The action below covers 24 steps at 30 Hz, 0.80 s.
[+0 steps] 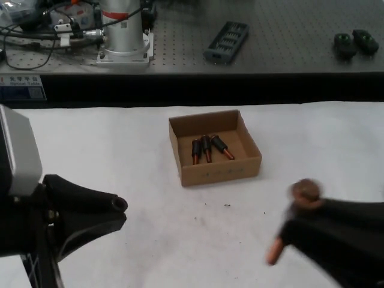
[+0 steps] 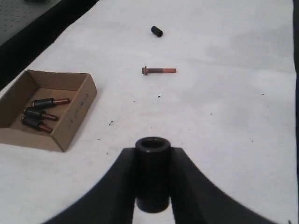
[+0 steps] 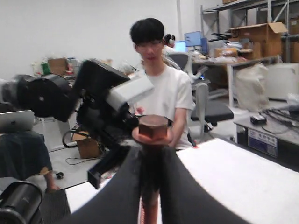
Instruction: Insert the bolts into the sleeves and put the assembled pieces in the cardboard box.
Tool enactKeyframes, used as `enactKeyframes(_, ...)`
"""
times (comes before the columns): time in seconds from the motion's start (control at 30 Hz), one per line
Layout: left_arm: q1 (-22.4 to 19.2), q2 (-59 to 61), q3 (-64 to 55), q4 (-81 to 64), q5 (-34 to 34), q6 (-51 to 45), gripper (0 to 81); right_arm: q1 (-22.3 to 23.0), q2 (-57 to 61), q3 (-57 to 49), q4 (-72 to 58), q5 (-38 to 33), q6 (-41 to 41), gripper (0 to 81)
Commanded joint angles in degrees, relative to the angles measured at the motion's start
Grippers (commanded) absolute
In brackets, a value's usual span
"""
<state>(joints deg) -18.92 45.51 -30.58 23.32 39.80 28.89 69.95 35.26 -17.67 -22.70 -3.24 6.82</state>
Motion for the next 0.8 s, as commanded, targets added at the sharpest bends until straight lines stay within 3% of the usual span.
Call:
enactKeyframes(0.0,0.12,-0.22,2.58,-8.21,-3.51,-2.63,0.7,0.69,1.78,-0.2,-4.3,0.15,-1.52,6.6)
enactKeyframes(0.13,0.25,-1.15,3.85,-14.14,-9.05,-7.39,0.7,3.71,12.16,-0.2,-17.5,2.73,-4.38,6.6)
enactKeyframes(0.4,0.24,-3.7,10.86,-32.33,-4.3,-13.67,0.7,2.63,26.14,-0.2,-28.5,14.44,-15.07,6.6)
enactKeyframes(0.53,0.24,-1.26,15.97,-47.79,-2.6,-18.06,0.7,-2.71,30.05,-0.2,-31.93,15.1,-15.28,6.6)
enactKeyframes(0.77,0.24,12.59,17.98,-64.61,-0.49,-22.82,0.7,-12.52,31.76,-0.2,-32.18,8.68,-12.16,6.6)
